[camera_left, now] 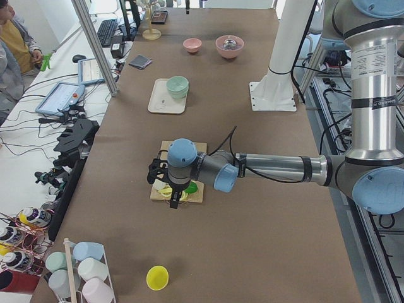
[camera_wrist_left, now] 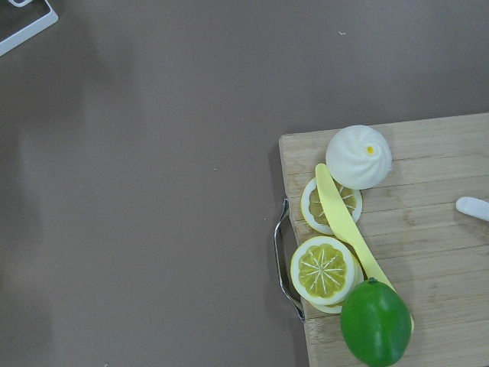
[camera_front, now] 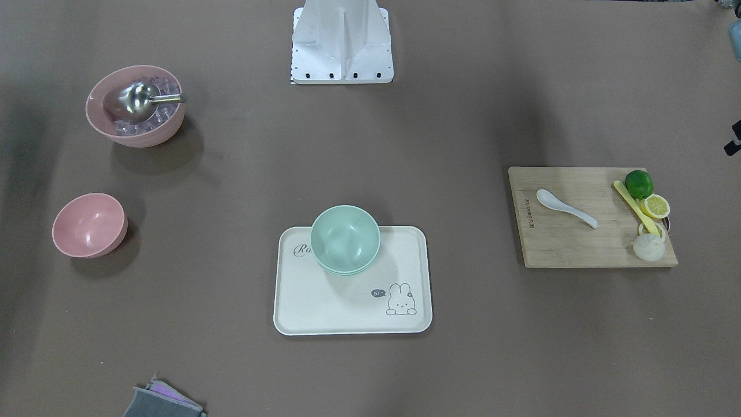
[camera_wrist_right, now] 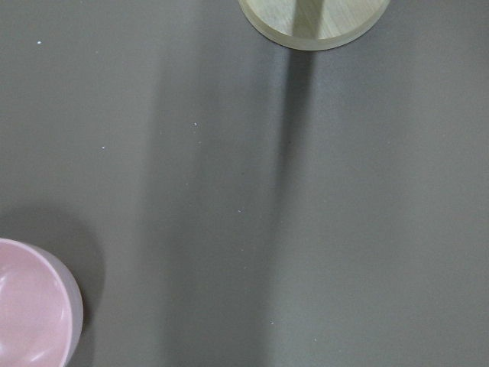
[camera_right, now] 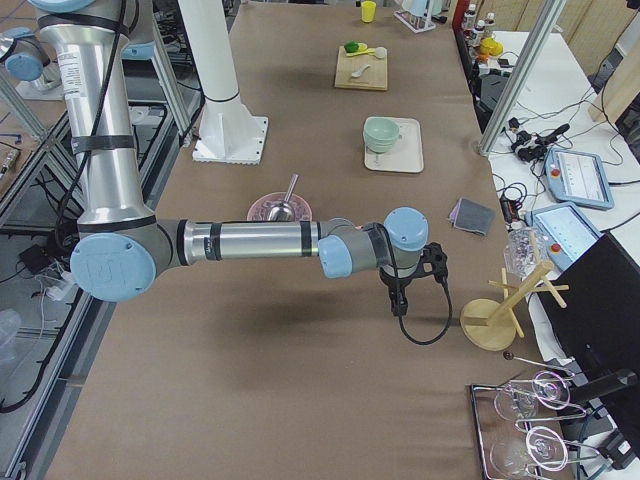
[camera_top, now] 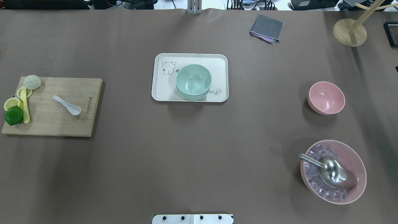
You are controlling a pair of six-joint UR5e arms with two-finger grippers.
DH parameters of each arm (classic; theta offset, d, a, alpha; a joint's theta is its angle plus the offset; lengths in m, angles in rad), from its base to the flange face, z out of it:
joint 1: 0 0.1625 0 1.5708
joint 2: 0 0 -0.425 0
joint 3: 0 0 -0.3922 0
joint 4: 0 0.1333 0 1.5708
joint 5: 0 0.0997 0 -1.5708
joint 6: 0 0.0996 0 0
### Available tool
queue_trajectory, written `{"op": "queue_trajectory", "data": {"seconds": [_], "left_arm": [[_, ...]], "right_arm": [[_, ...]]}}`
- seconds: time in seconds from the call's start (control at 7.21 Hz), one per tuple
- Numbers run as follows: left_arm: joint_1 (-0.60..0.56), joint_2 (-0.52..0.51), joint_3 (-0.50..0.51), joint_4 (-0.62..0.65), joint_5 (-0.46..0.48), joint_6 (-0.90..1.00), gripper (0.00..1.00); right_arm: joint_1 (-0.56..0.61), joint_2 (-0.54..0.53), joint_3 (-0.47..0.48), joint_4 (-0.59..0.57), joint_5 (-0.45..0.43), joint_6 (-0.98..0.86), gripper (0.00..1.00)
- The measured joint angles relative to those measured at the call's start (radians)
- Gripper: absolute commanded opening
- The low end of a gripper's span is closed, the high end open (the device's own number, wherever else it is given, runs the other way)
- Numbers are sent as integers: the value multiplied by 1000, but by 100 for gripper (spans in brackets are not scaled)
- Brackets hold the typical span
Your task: Stack pink bowl on green and place spoon
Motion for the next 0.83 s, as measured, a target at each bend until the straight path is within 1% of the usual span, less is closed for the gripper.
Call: {"op": "queue_trajectory", "data": {"seconds": [0.28, 0.55, 0.83], "left_arm": [[1, 1, 1, 5, -2, 0, 98], [1, 4, 6, 7, -3, -1, 98], [10, 5, 6, 5, -14, -42, 98]], "right_arm": [[-29, 0, 9, 28, -4, 57, 100], [-48, -5, 20, 64, -3, 71, 100], [-74, -29, 68, 69, -1, 73, 100]]}}
